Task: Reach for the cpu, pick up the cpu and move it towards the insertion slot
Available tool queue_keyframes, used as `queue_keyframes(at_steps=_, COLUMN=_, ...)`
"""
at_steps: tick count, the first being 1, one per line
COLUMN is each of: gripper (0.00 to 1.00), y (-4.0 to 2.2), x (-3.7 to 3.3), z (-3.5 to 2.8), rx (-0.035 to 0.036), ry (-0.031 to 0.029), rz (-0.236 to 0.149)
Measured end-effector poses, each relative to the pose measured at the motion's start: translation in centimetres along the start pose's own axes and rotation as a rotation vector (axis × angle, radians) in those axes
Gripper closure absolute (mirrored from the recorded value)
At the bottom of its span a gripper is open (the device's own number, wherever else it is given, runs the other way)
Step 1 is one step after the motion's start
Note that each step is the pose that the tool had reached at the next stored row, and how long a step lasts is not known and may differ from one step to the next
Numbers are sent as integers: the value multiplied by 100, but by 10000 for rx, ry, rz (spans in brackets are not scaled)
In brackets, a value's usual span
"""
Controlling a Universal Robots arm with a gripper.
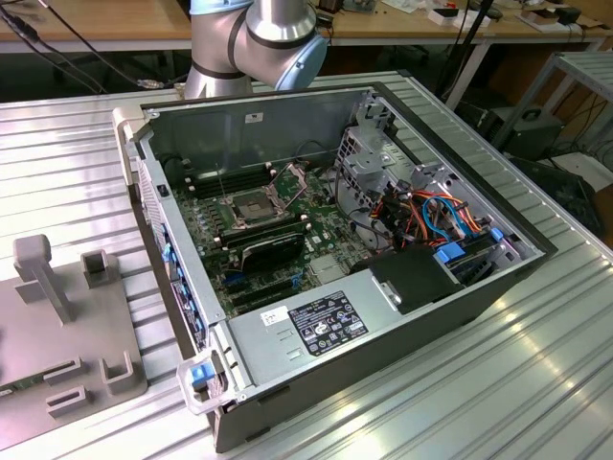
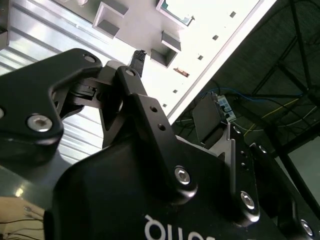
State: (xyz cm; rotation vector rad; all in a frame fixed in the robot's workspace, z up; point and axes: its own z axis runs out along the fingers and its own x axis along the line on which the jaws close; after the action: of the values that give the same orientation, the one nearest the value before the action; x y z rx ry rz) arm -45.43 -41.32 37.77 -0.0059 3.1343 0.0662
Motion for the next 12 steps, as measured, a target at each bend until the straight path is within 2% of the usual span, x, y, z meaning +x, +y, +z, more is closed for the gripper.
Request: queue_keyframes(at_steps=12, gripper=34, y=-1, x=0, z=29, rx=0, ry=2, rz=-41)
